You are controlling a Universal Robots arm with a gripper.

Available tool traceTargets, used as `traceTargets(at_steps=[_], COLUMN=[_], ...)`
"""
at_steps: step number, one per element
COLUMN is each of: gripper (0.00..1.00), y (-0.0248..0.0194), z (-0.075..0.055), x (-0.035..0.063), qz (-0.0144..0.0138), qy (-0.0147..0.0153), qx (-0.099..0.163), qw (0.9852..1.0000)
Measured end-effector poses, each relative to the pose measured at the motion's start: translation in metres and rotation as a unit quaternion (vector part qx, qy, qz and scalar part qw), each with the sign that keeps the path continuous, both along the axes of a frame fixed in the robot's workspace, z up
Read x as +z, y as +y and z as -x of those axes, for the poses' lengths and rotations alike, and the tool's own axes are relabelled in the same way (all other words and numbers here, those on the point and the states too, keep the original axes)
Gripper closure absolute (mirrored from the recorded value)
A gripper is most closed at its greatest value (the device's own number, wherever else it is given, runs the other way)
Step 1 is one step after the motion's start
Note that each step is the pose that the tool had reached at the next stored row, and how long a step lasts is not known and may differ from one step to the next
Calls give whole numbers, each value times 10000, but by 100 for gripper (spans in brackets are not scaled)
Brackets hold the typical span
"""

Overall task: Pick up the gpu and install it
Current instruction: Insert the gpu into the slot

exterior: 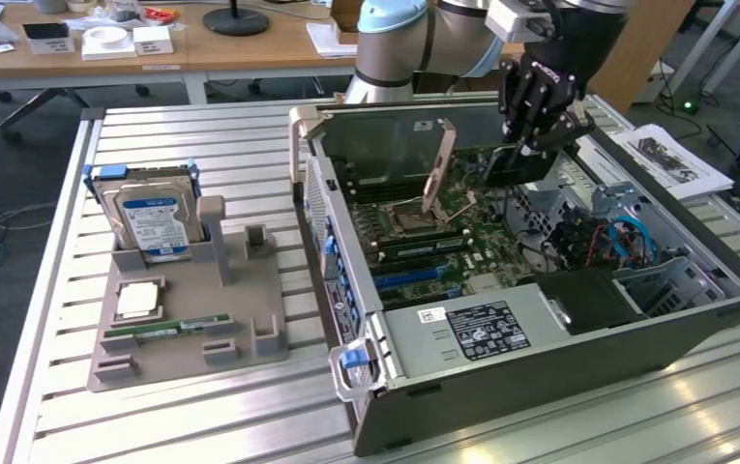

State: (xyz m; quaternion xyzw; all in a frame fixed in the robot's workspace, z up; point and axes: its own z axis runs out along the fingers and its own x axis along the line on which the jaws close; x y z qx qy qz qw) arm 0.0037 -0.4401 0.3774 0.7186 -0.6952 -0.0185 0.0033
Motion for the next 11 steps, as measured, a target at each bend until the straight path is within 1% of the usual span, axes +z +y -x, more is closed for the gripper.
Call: traceTargets(at_steps=[8,11], gripper=[73,73], y=[0,0], z=[2,2], x=[-29,-57], qz=[1,0], qy=[0,-1], qx=[0,0], qw=[10000,10000])
